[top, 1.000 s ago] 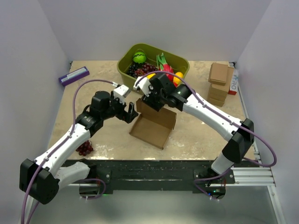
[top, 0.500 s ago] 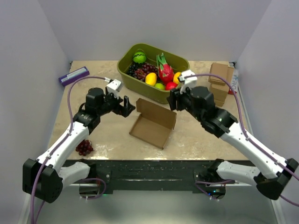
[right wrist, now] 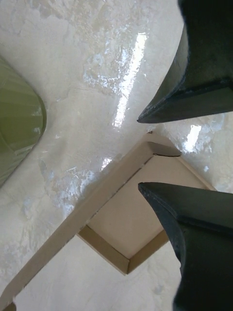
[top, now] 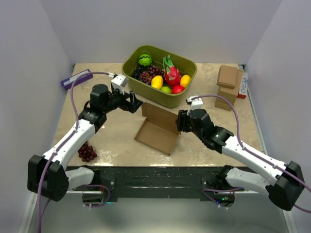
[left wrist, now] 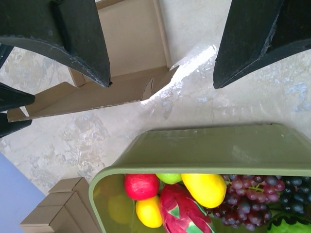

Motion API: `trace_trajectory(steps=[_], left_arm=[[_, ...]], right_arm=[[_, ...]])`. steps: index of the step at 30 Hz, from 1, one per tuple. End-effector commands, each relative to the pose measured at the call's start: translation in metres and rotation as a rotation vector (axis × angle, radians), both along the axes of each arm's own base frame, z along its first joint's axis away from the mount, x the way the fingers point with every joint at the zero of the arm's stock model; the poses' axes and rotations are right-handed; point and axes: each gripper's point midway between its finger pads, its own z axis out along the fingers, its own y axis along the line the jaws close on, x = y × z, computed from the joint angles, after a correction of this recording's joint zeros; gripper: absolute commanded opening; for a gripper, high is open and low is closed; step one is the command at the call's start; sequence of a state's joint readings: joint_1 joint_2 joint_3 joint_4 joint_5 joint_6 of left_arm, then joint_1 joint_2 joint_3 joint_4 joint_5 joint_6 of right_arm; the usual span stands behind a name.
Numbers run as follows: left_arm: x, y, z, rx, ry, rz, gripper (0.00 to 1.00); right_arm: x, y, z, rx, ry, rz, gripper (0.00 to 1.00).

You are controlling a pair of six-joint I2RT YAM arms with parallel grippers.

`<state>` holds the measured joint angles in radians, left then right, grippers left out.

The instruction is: Fold the paper box

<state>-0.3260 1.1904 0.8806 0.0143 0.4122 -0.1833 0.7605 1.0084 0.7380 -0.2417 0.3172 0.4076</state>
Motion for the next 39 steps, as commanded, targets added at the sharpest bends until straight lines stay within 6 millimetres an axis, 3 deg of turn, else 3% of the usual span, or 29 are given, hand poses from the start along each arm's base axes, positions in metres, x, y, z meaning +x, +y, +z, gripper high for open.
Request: trace_trajectory(steps=[1, 3, 4, 11, 15, 18, 23, 24, 25, 28, 30, 31, 35, 39], left_arm=[[0.004, -0.004, 0.006, -0.031, -0.023, -0.021, 0.90], [0.004, -0.005, 0.006, -0.027, -0.022, -0.027, 0.90], [0.004, -0.004, 0.006, -0.020, -0.023, -0.029, 0.90], [-0.016, -0.015, 0.001, 0.017, -0.010, -0.172, 0.90], [-0.030, -0.021, 0.008, 0.011, -0.039, -0.255, 0.91], [-0.033, -0.015, 0.012, 0.026, -0.065, -0.231, 0.91], [-0.030, -0.003, 0.018, 0.042, -0.099, -0.147, 0.92], [-0.028, 0.001, 0.015, 0.050, -0.094, -0.120, 0.93], [-0.023, 0.010, 0.012, 0.069, -0.086, -0.057, 0.93], [-0.016, 0.036, -0.005, 0.098, -0.027, 0.119, 0.93], [-0.023, 0.039, -0.012, 0.095, -0.013, 0.130, 0.94], [-0.028, 0.039, -0.005, 0.075, -0.043, 0.128, 0.95], [-0.039, 0.046, -0.028, 0.112, -0.010, 0.133, 0.98], [-0.045, 0.036, -0.052, 0.138, 0.062, 0.052, 0.98]], right_arm=[[0.017, 0.009, 0.000, 0.041, -0.051, -0.038, 0.43], [0.019, 0.010, -0.006, 0.005, -0.040, -0.031, 0.33], [0.020, 0.010, -0.003, -0.006, -0.044, -0.030, 0.23], [0.020, 0.021, 0.015, -0.170, -0.133, 0.197, 0.07], [0.021, 0.032, 0.017, -0.240, -0.172, 0.361, 0.03], [0.015, 0.052, 0.020, -0.210, -0.185, 0.514, 0.04], [0.011, 0.069, 0.006, -0.259, -0.118, 0.720, 0.02], [0.017, 0.069, 0.013, -0.256, -0.121, 0.730, 0.02], [0.012, 0.072, 0.006, -0.249, -0.085, 0.784, 0.01], [0.015, 0.071, 0.011, -0.218, -0.078, 0.822, 0.01], [0.020, 0.066, 0.013, -0.212, -0.085, 0.825, 0.01], [0.021, 0.064, 0.014, -0.208, -0.088, 0.825, 0.01], [0.021, 0.060, 0.016, -0.193, -0.098, 0.841, 0.01], [0.021, 0.060, 0.018, -0.178, -0.110, 0.851, 0.01]])
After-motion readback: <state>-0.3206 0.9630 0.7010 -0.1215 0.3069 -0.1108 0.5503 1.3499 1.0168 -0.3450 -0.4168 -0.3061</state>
